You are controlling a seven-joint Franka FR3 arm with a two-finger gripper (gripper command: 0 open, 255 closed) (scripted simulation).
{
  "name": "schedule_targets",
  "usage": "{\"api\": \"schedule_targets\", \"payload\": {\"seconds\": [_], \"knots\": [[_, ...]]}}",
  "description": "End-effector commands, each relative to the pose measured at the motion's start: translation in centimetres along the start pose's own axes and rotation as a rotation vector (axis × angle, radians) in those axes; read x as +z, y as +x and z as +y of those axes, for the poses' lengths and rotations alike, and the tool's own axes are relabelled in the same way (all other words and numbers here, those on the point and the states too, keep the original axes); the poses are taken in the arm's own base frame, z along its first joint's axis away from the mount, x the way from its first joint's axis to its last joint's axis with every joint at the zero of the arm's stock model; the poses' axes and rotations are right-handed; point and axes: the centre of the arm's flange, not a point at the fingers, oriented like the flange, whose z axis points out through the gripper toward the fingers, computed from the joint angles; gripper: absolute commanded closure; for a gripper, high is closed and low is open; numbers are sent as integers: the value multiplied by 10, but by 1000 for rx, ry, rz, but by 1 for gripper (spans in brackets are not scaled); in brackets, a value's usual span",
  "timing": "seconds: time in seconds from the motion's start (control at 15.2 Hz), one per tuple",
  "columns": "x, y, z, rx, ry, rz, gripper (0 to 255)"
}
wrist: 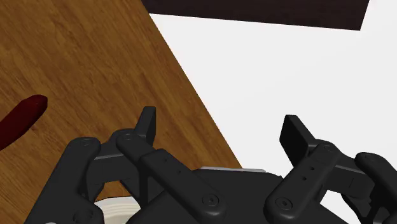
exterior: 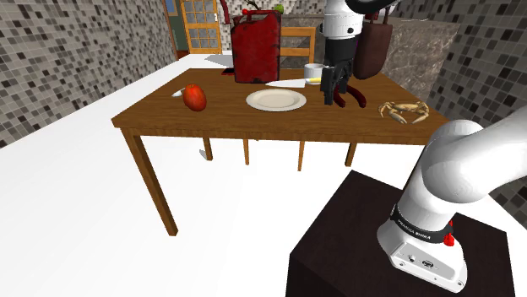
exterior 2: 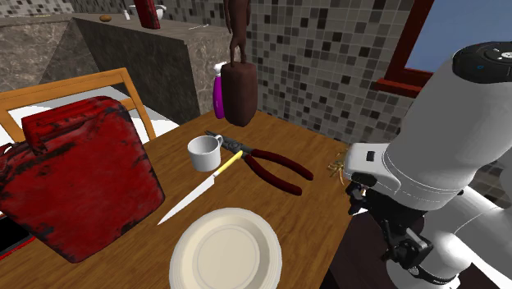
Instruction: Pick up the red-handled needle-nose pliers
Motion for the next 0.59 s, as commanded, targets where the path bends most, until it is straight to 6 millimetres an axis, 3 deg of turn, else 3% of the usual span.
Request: {"api": "schedule_targets", "payload": {"seconds": [0.0,0.53], "knots": [[0,0,0,0,0,0,0],[12,46,98,173,32,8,0]]}}
